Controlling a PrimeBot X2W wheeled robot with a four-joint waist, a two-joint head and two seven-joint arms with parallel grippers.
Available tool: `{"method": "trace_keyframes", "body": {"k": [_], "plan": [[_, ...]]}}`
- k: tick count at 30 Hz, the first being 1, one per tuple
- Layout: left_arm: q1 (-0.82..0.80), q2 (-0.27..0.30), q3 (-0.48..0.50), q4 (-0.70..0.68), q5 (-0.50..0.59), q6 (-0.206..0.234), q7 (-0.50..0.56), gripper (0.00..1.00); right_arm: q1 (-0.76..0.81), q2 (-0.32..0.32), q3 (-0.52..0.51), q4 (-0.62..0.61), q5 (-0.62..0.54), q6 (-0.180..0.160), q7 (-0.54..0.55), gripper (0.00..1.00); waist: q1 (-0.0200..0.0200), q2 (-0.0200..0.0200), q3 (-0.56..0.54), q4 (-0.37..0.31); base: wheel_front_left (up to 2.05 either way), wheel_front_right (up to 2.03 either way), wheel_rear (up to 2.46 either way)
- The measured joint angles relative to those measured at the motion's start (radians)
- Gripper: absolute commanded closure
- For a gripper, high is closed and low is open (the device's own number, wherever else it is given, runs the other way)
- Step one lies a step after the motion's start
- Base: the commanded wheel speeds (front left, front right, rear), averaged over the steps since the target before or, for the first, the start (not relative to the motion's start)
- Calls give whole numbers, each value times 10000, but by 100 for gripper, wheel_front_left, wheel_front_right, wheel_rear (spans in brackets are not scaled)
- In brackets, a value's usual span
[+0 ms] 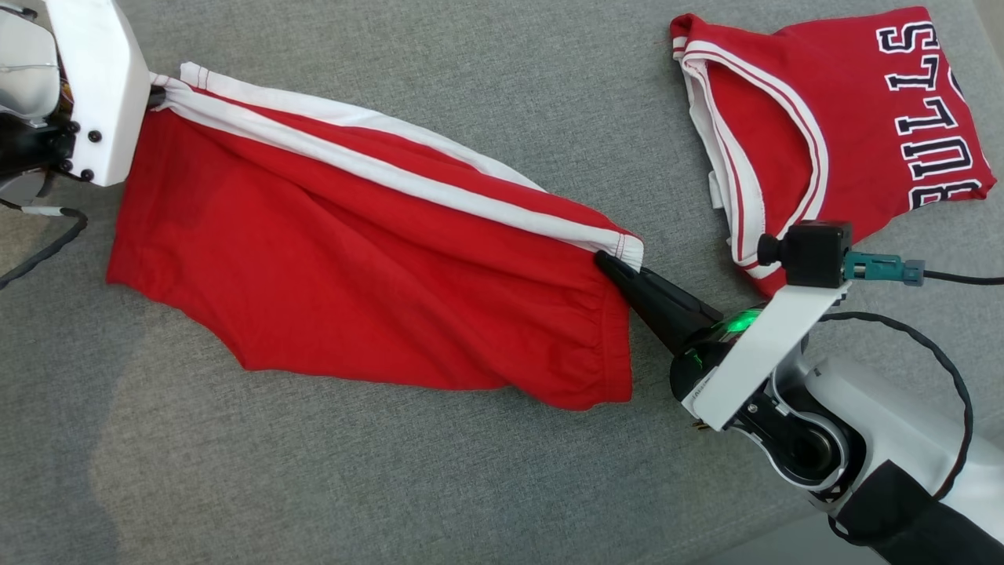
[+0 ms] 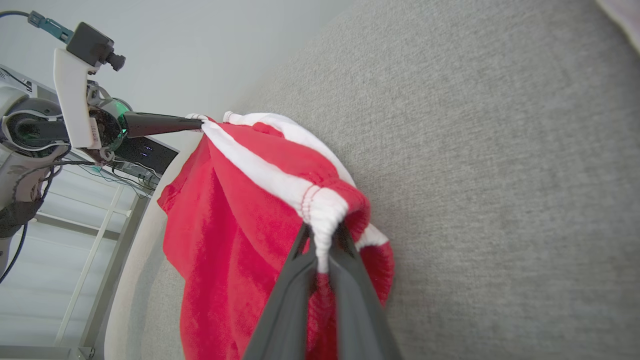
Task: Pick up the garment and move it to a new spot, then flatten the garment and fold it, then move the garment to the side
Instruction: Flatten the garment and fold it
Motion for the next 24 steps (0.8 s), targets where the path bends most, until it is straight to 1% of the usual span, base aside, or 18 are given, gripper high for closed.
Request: {"method": "trace_keyframes", "body": {"k": [1,2,3,8,15,20,24], "plan": [[1,-88,-35,150,0,-54,-52,100,-16,31,17,46,4,0,4,37,0,0,-1,-17,0,0,0],[2,-171,-58,307,2,-73,-138,80,-41,44,42,104,17,0,17,0,0,0,-25,-21,0,0,0],[1,-234,-52,449,17,-84,-272,0,-63,46,61,161,27,0,42,0,0,0,-60,-20,0,0,0],[53,-479,-29,1028,-52,-244,-884,0,-35,-27,146,303,134,0,167,0,0,0,-393,24,0,0,0],[697,-506,-59,1423,-579,-418,-1369,0,435,-456,150,362,201,0,207,0,0,0,-1264,140,0,0,0],[1267,-255,-100,1459,-955,-447,-1467,0,953,-907,-44,230,188,0,-13,0,0,0,-1892,162,0,0,0],[1658,92,-105,1555,-1243,-462,-1396,0,1225,-1241,-360,-21,128,0,-211,0,0,0,-2010,-34,0,0,0]]}}
